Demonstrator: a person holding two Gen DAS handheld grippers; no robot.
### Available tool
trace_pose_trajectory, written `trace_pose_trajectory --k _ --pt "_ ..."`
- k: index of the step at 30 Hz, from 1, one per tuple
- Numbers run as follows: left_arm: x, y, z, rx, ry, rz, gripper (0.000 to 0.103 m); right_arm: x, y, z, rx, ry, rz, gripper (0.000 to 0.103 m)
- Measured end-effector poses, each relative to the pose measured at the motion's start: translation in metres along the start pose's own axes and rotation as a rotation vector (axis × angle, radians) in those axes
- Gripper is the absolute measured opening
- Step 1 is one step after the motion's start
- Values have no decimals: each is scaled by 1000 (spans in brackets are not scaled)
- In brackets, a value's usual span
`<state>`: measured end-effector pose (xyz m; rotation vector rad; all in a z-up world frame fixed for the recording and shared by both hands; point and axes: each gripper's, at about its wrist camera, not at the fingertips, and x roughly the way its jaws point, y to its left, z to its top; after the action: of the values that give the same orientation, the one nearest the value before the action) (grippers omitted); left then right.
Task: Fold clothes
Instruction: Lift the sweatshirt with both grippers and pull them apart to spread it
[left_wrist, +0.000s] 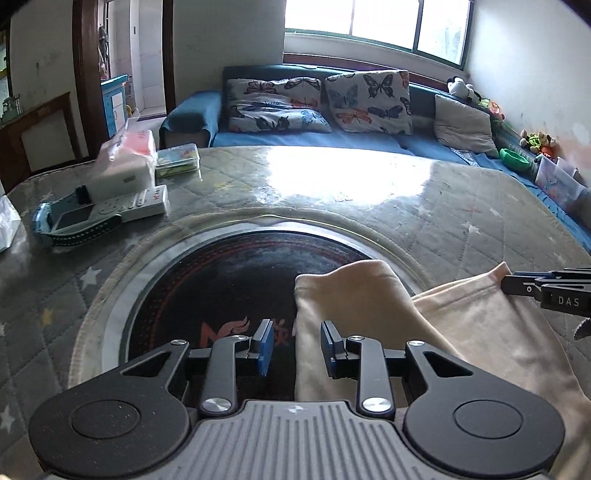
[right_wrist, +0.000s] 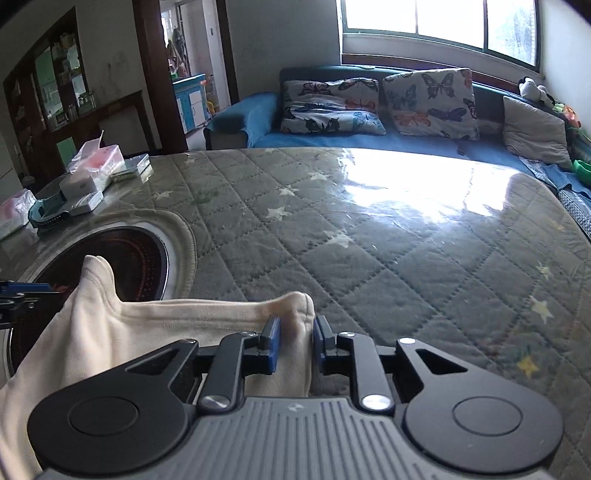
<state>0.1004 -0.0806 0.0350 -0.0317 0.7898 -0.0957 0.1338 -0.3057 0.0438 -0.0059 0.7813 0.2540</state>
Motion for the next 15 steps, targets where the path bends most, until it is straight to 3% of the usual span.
trace_pose_trajectory --k 3,5,9,15 --pt "6 -3 4 12 -4 -5 29 1 0 1 -14 -7 -2 18" --pt "10 -5 5 19 -8 -9 28 2 1 1 -25 -12 -7 10" --pt "17 -10 5 42 -19 2 8 -3 -3 4 -32 -50 -58 6" --pt "22 -9 7 61 -47 59 3 -7 -17 7 -19 -86 -145 6"
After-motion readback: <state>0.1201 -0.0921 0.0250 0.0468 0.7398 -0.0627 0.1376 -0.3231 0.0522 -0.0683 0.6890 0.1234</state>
